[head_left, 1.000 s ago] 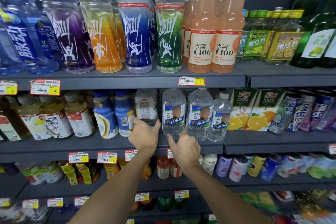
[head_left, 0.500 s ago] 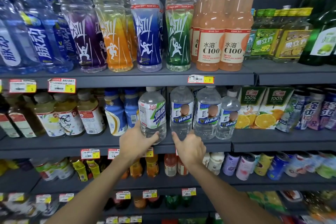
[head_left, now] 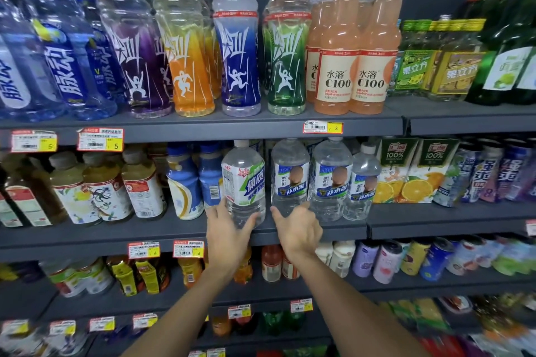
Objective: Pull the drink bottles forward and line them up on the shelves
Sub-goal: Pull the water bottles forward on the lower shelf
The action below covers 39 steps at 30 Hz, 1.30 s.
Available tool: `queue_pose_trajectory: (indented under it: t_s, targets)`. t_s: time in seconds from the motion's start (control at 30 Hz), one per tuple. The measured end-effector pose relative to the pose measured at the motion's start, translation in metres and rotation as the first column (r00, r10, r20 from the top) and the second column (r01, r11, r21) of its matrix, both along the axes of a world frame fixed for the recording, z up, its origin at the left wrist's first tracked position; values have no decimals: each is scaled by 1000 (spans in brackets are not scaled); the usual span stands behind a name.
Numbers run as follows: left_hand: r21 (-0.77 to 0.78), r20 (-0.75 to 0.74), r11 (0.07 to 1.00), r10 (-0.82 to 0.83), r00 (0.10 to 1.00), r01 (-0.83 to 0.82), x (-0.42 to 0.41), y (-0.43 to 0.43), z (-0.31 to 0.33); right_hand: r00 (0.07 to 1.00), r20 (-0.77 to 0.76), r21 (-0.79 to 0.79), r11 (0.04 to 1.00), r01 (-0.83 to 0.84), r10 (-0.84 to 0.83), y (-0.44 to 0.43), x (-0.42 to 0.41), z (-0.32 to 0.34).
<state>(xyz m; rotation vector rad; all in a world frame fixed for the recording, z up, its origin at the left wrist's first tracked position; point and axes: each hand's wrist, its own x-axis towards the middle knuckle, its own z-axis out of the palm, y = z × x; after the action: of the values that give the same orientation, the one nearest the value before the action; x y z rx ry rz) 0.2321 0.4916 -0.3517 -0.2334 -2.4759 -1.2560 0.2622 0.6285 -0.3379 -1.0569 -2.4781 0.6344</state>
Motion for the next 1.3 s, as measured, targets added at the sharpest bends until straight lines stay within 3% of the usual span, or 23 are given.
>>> queue_pose_trajectory:
  t_s: [0.27, 0.53, 0.73, 1.0, 1.3]
  targets:
    - [-165, -74, 971, -186, 980, 172, -15, -13, 0, 1000, -17, -6, 1000, 17, -17, 4, -1, -4]
    - [-65, -78, 956, -290, 954, 285, -12, -4, 2, 999, -22, 90, 995, -31, 34, 16, 4, -7]
    - [2, -42, 964, -264, 964, 264, -12, 2, 1, 996, -81, 87, 996, -16, 23, 7, -2, 1]
    - [-45, 24, 992, -117, 993, 118, -11, 19, 0, 996, -88, 43, 999, -3, 7, 6, -10, -1]
    - [-71, -2, 991, -115, 993, 114, -19, 14, -8, 996, -86, 80, 997, -13, 19, 12, 2, -9]
